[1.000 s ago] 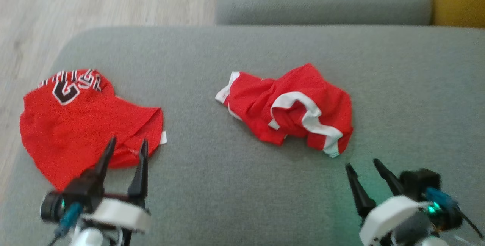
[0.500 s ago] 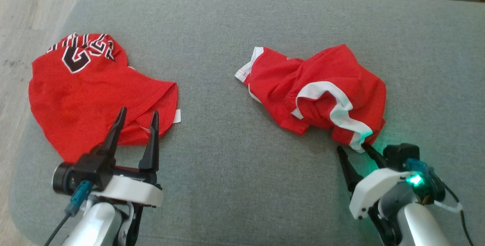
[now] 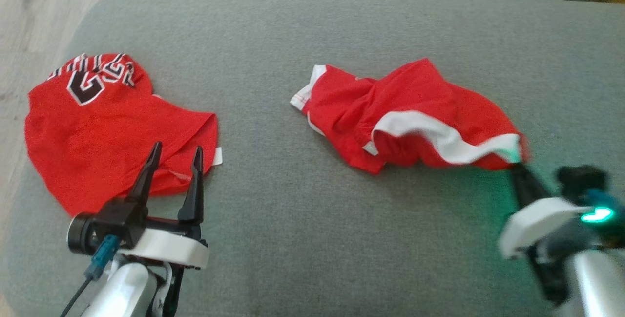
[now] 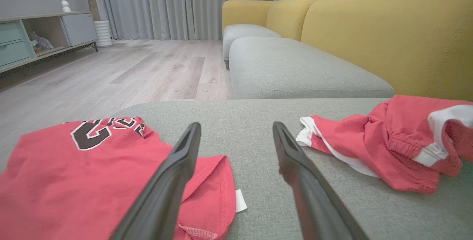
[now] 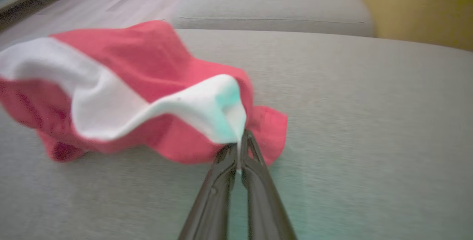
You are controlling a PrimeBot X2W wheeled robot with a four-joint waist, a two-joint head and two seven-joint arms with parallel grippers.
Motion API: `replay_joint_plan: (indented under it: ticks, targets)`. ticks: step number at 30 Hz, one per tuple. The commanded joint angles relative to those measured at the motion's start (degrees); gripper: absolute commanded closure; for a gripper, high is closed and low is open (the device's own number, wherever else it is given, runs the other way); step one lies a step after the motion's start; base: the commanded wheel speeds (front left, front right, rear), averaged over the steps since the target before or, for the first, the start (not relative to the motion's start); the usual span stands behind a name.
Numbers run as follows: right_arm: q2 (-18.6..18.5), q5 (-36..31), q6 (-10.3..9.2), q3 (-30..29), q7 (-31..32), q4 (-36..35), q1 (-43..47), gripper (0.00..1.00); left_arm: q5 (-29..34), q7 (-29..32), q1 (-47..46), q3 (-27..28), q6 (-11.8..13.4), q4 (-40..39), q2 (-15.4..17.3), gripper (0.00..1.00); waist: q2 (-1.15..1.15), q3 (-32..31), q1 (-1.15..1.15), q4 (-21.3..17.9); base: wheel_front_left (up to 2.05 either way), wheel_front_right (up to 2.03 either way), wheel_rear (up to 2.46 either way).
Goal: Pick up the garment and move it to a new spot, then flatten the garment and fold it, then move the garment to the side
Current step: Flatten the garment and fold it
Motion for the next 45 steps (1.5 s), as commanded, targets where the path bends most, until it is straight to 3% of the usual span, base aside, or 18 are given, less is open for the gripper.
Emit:
replay_joint_plan:
  ticks: [1,7,12,13,14,20,27,35,39,45]
  targets:
    - [-1.5,-0.6,-0.04,-0.3,0.6,-3.1,-0.2,1.00,-0.1,-0.7,-2.5,2.4,0.0,-1.4,0.8,0.00,0.00,-0.2,0.00,-0.3,0.00,0.00,0.00]
    - [-4.3,-2.0,-0.04,-8.7,3.9,-6.3,1.8,1.00,-0.2,-0.9,-2.7,2.2,0.0,-1.4,0.6,0.00,0.00,-0.2,0.00,-0.9,0.00,0.00,0.00]
    - [-5.1,-2.2,-0.04,-13.0,3.4,-2.6,2.1,1.00,-0.4,-0.9,-2.8,1.9,-0.2,-1.2,0.5,0.00,0.00,-0.2,0.00,-1.1,0.00,0.00,0.00]
    - [-5.1,-2.0,-0.04,-13.2,3.1,-1.5,2.1,0.62,-0.4,-0.9,-2.8,1.8,-0.2,-1.1,0.5,0.00,0.00,-0.2,0.00,-1.1,0.00,0.00,0.00]
    - [-5.0,-1.7,-0.04,-13.1,2.6,-0.6,2.0,0.00,-0.4,-0.9,-2.8,1.8,-0.2,-1.1,0.5,0.00,0.00,-0.2,0.00,-1.2,0.00,0.00,0.00]
    - [-3.3,0.3,-0.04,-13.9,-1.4,-0.4,3.2,0.00,-0.6,-1.0,-2.5,1.7,-0.1,-0.8,0.7,0.00,0.00,-1.0,0.00,-1.6,0.00,0.00,0.00]
    - [-0.7,0.6,-0.04,-13.5,-5.6,-9.7,7.5,0.00,-1.2,-0.8,-0.7,2.0,0.8,-1.0,1.2,0.00,0.00,-2.7,0.00,-2.2,0.00,0.00,0.00]
    - [1.8,1.0,-0.04,-3.6,-7.6,-21.5,9.1,0.00,-1.7,0.5,1.6,2.1,2.1,-1.9,2.1,0.00,0.00,-5.4,0.00,-2.7,0.00,0.00,0.00]
    - [2.1,1.8,-0.04,0.1,-7.3,-23.9,10.6,0.00,-2.0,1.3,2.7,2.0,2.5,-2.6,2.7,0.00,0.00,-6.3,0.00,-3.0,0.00,0.00,0.00]
    - [2.2,2.9,-0.04,0.9,-7.0,-25.0,12.5,0.00,-2.0,2.2,3.7,1.6,3.1,-3.8,3.2,0.00,0.00,-6.8,0.00,-3.2,0.00,0.00,0.00]
